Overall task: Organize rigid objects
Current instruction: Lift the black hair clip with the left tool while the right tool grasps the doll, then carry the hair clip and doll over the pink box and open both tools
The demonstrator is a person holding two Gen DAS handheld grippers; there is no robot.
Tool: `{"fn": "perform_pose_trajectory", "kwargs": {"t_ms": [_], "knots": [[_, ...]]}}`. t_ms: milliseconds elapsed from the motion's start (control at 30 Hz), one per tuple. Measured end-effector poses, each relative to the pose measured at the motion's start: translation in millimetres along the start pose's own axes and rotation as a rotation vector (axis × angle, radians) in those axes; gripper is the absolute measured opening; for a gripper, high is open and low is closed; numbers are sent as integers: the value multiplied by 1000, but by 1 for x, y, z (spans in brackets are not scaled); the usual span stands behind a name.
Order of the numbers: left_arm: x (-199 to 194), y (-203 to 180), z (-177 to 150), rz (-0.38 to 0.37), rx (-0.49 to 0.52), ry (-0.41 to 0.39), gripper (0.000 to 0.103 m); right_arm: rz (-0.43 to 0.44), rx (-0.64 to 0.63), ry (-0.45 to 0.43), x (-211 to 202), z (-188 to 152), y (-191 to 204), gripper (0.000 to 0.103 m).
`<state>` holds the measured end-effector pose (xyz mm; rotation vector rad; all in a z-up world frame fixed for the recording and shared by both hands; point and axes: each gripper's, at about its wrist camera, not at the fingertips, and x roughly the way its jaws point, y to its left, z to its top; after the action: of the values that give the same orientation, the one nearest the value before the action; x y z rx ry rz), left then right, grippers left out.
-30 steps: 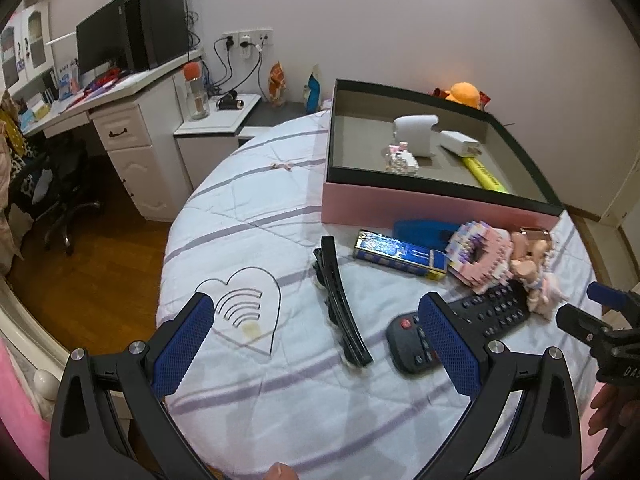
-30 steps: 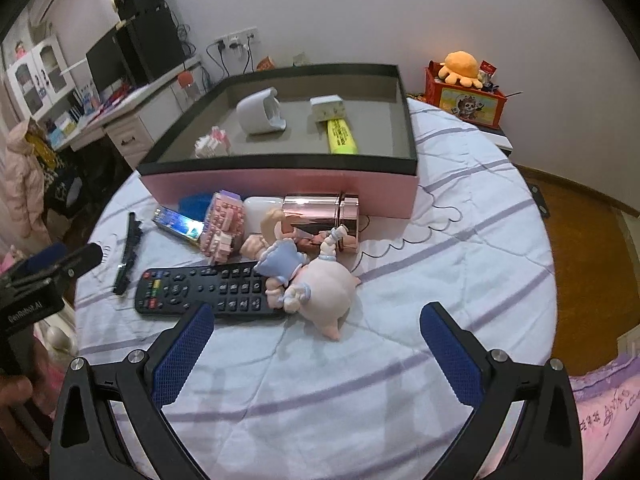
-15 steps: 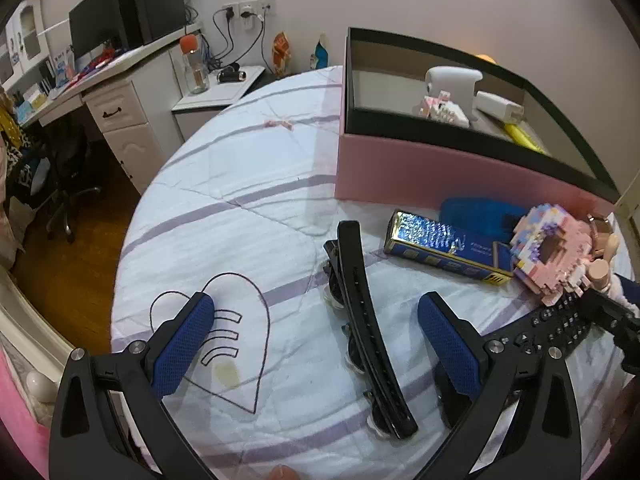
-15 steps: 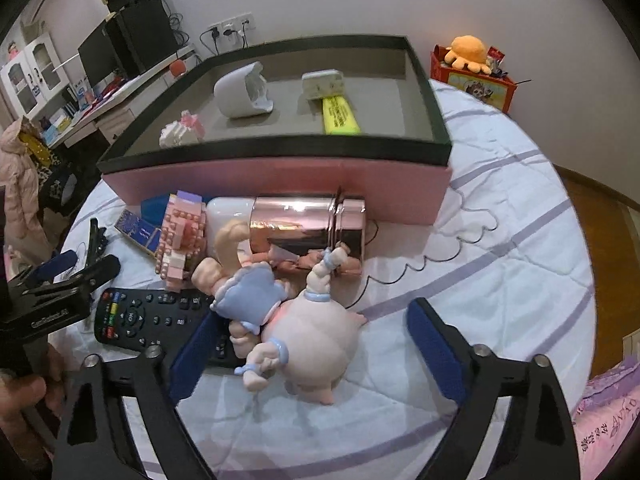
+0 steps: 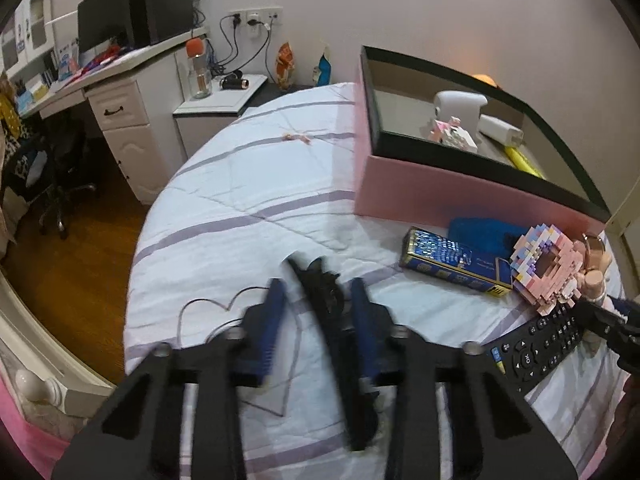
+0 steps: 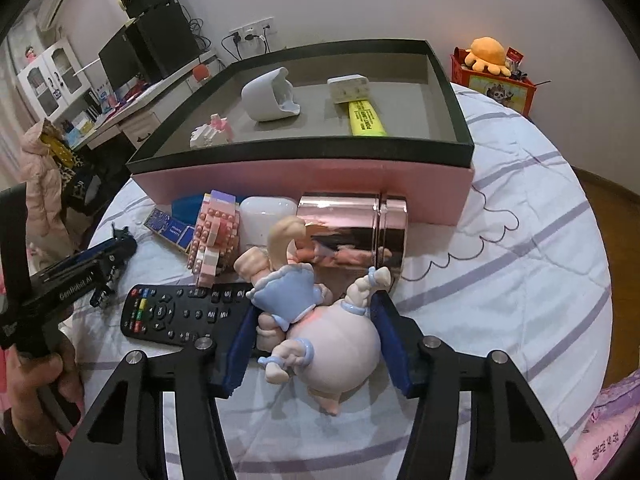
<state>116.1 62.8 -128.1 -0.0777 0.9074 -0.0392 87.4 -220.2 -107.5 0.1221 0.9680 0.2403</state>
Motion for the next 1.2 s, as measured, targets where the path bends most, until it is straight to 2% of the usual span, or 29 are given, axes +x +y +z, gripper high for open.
{"fn": "perform_pose_trajectory", "kwargs": {"t_ms": [233, 533, 1000, 1200], "knots": [[-8, -1, -7, -28, 6, -6, 23, 27, 33, -8, -9, -4, -5, 57], [-32, -3, -14, -90, -10, -23, 22, 41, 67, -33, -26, -9, -12, 57], [-81, -18, 11, -137, 45, -130, 22, 69, 65, -103, -56, 0, -6, 57], [-104, -29, 30, -156, 81, -192, 22, 73, 42, -147, -71, 15, 0, 57]]}}
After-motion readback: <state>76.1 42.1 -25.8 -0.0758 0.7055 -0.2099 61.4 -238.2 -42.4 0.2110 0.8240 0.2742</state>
